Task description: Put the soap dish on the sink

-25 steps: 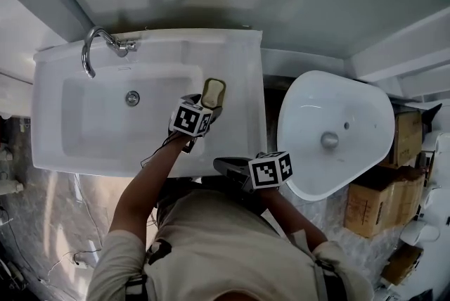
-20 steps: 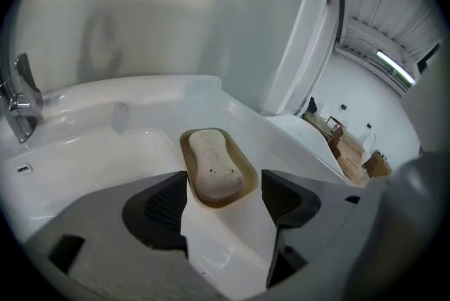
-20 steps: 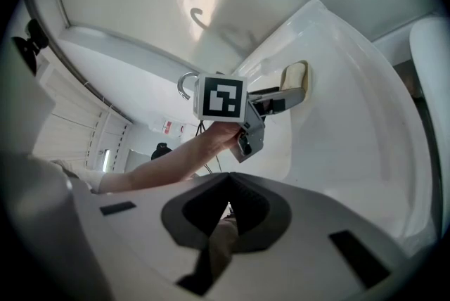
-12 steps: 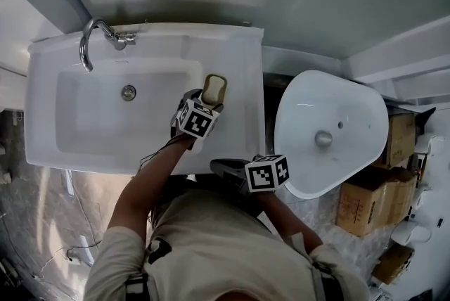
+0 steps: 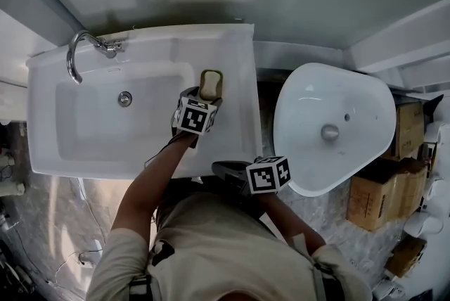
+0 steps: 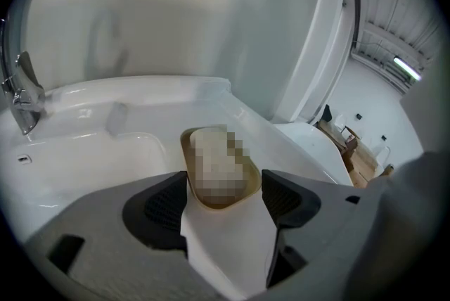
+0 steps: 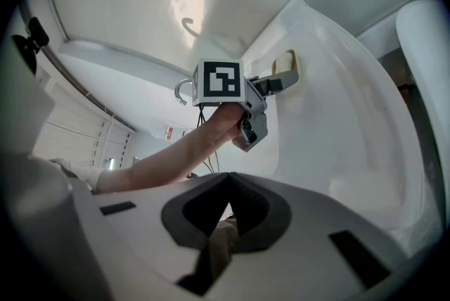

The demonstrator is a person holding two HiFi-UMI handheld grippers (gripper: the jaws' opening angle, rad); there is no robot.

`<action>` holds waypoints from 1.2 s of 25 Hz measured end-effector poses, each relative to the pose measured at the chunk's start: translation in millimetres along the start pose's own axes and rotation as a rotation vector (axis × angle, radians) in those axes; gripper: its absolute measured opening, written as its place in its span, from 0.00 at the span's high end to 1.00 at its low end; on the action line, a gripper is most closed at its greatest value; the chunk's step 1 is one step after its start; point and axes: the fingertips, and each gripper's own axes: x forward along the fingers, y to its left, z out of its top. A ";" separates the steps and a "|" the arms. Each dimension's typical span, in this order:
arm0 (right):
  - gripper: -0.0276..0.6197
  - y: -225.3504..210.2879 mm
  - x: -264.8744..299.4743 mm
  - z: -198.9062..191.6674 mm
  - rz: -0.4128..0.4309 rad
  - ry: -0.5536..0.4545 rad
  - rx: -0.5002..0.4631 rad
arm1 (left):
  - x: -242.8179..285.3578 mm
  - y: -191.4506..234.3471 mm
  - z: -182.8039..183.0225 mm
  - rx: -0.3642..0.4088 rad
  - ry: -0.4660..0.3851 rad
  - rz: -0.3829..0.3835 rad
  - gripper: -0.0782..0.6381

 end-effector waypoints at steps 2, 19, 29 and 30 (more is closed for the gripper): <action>0.94 -4.0 -3.7 -0.3 0.004 0.000 0.007 | 3.1 -1.1 3.1 -0.006 -0.002 0.004 0.43; 0.94 -16.2 -29.8 4.8 0.049 -0.011 -0.015 | -10.9 -10.4 27.1 -0.120 -0.060 0.012 0.43; 0.94 -1.8 -43.5 21.0 0.159 -0.091 -0.069 | -134.8 0.0 23.0 -0.024 -0.183 0.037 0.64; 0.94 0.9 -46.6 22.3 0.174 -0.097 -0.076 | -151.6 0.0 21.1 -0.043 -0.218 0.052 0.70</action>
